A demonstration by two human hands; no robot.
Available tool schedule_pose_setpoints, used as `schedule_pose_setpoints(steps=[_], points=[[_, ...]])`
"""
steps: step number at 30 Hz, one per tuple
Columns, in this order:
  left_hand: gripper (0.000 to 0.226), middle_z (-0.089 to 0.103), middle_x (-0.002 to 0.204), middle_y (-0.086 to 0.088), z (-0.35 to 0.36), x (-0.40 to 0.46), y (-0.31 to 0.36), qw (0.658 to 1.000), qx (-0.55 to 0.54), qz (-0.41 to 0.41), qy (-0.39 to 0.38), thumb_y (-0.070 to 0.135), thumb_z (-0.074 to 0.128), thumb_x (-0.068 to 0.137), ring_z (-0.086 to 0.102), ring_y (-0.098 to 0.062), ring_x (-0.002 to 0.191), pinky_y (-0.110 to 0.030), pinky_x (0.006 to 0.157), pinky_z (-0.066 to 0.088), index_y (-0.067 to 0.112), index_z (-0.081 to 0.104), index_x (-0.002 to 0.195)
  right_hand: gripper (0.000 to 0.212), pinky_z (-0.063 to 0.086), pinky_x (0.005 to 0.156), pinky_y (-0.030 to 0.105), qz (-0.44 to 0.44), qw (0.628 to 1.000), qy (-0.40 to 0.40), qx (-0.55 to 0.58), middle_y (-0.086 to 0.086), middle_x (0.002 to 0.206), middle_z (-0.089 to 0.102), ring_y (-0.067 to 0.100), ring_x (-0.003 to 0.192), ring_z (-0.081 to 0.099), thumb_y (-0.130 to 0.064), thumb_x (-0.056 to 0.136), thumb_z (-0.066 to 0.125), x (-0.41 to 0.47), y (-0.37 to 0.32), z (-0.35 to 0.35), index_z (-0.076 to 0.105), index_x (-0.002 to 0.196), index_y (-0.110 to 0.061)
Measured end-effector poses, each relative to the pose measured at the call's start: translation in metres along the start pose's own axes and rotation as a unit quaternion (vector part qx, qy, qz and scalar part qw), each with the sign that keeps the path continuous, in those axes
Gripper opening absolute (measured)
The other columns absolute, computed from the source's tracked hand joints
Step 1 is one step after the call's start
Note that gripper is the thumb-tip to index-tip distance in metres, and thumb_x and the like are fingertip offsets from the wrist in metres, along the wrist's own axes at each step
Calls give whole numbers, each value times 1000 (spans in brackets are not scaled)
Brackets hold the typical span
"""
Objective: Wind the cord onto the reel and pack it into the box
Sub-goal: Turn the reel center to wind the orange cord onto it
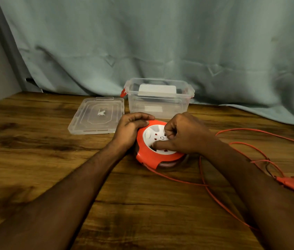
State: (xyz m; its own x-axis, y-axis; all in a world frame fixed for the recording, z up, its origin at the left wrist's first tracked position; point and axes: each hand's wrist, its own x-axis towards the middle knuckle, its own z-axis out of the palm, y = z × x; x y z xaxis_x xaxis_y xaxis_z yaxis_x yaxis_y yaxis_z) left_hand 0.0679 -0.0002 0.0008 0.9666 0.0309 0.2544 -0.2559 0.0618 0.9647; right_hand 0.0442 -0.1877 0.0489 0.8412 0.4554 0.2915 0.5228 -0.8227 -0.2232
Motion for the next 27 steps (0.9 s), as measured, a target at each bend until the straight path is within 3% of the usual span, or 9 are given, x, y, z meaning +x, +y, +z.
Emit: schedule_pose_setpoints(steps=[8,10,12,14,17,20,22,25,27], points=[[28,73,104,-22,0,-2,3,1000,8,1,-7,-10,51,89,70,-33,92,-38,83,60,-4,72,106,63,40,54,32,-46,998,31,-9,-2,44,48,12,47,48,-65,81,68,3,-5,12,49,47,-16],[28,73,104,-24,-1,-2,3,1000,5,2,-5,-11,51,88,70,-33,91,-38,81,59,-6,71,106,45,37,55,29,-61,997,49,-3,-7,51,54,6,52,51,-61,80,70,1,-3,10,59,61,-22],[27,73,99,-23,-1,-1,2,1000,-2,5,-12,-10,51,88,70,-33,88,-39,79,59,-4,73,102,27,43,57,29,-80,995,47,35,-10,69,64,4,58,54,-51,78,76,1,1,3,66,95,-32],[27,76,89,-15,-2,-2,2,1000,-5,10,-20,-9,52,87,71,-28,81,-37,74,58,3,75,93,50,43,55,23,-103,989,-4,108,-12,93,68,6,58,54,-30,73,80,3,10,-6,60,118,-37],[30,77,83,-5,-1,-2,3,1000,1,10,-15,-10,52,87,72,-21,77,-32,72,59,9,76,89,75,44,53,19,-106,978,-84,156,-11,111,69,4,58,55,-5,69,80,5,24,-10,54,133,-34],[30,77,91,-7,-1,-1,3,1000,0,8,-15,-10,52,88,73,-21,82,-32,76,60,7,76,94,91,54,61,29,-75,982,-101,144,-14,121,70,-3,62,60,-7,73,84,5,31,-10,41,147,-38],[28,76,98,-13,-1,-2,4,1000,5,6,-13,-9,52,89,72,-24,86,-35,79,59,3,75,100,98,49,60,25,-69,980,-106,152,-13,121,71,-4,59,58,-6,74,85,5,31,-11,34,150,-39],[27,75,105,-20,-2,-2,4,1000,12,3,-12,-8,53,89,71,-28,90,-39,82,59,-1,74,105,101,54,62,22,-61,980,-108,155,-11,115,71,-4,70,65,-10,71,88,2,28,-16,29,145,-44],[27,74,105,-20,-2,-2,3,1000,15,1,-13,-8,53,89,71,-28,90,-37,80,59,-1,74,105,96,62,70,35,-49,981,-105,154,-8,109,71,6,82,70,-18,69,91,-1,24,-18,29,136,-45]])
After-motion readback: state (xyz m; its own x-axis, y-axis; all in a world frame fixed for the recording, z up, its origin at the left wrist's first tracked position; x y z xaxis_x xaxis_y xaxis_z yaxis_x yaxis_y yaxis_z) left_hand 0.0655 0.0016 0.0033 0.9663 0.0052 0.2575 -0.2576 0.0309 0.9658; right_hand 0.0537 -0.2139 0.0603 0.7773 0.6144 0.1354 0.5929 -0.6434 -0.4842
